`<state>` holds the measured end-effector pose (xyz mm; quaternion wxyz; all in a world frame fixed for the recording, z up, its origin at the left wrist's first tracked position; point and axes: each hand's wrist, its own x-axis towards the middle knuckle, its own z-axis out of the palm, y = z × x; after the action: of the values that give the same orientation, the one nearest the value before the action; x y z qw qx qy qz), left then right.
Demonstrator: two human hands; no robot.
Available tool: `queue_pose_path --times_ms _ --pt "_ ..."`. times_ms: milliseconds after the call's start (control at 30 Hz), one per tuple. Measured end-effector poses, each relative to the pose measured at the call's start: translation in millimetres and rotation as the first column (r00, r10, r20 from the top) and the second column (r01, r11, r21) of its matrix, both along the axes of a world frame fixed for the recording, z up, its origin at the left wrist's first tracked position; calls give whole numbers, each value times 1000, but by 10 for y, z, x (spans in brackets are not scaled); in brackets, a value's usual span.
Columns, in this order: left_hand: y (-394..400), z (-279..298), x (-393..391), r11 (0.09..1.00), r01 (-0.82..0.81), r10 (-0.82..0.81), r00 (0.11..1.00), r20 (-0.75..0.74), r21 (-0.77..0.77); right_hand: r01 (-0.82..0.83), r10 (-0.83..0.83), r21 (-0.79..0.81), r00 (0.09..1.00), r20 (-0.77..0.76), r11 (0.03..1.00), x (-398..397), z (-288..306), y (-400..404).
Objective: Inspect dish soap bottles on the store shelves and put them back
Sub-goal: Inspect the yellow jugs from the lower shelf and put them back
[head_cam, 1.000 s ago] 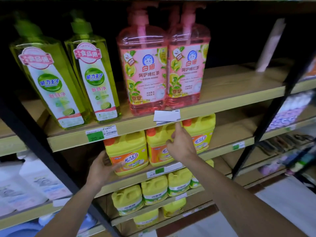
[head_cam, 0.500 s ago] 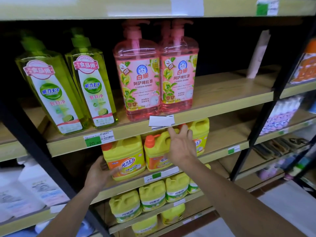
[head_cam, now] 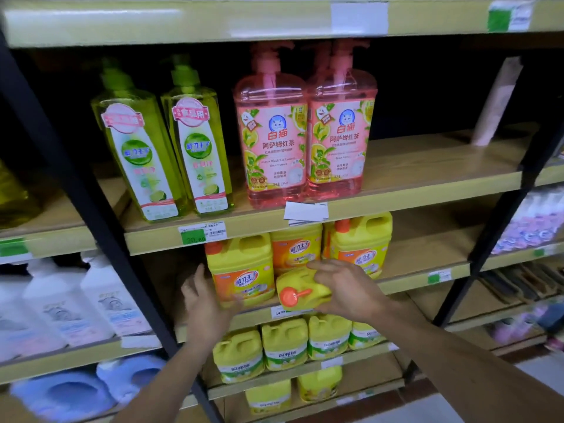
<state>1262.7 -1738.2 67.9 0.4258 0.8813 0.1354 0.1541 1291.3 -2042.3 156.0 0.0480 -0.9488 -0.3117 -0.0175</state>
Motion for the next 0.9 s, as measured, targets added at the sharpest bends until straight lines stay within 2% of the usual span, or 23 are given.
queue_pose_path --times_ms 67,100,167,267,367,433,533,633,700,733,800,900 --pt "-293 -11 -280 989 88 -110 975 191 122 -58 59 25 998 -17 998 -25 144 -103" --pt "-459 1 -390 976 146 -180 959 218 161 -79 81 37 996 -34 996 -42 237 -162" --pt "-809 88 -547 954 262 -287 940 187 145 -96 102 86 992 -71 992 -94 447 -289" --pt "-1272 328 -627 916 400 -394 914 99 -44 -72 105 220 984 -143 973 -162 777 -533" --pt "-1610 517 -675 899 377 -366 926 90 -221 -50 158 376 952 -263 925 -172 1072 -846" --pt "-1801 614 -695 872 389 -373 921 113 -298 24 166 479 922 -350 878 -111 1208 -1056" --pt "-2133 838 -759 816 405 -399 911 105 -413 168 146 617 893 -426 769 -45 1243 -1358" --pt "-2477 980 -875 759 373 -369 922 119 -535 350 156 796 865 -477 494 -101 1064 -1537" --pt "-2665 973 -968 725 341 -356 929 98 -598 471 220 824 808 -546 316 -186 889 -1612" --pt "-2740 969 -1015 713 328 -349 933 92 -620 515 287 817 767 -574 259 -245 804 -1657" --pt "-2853 987 -1095 707 301 -329 941 79 -640 579 418 786 672 -611 218 -375 650 -1766" --pt "-2956 1025 -1200 702 275 -306 949 70 -657 602 495 752 584 -643 268 -598 415 -1921"
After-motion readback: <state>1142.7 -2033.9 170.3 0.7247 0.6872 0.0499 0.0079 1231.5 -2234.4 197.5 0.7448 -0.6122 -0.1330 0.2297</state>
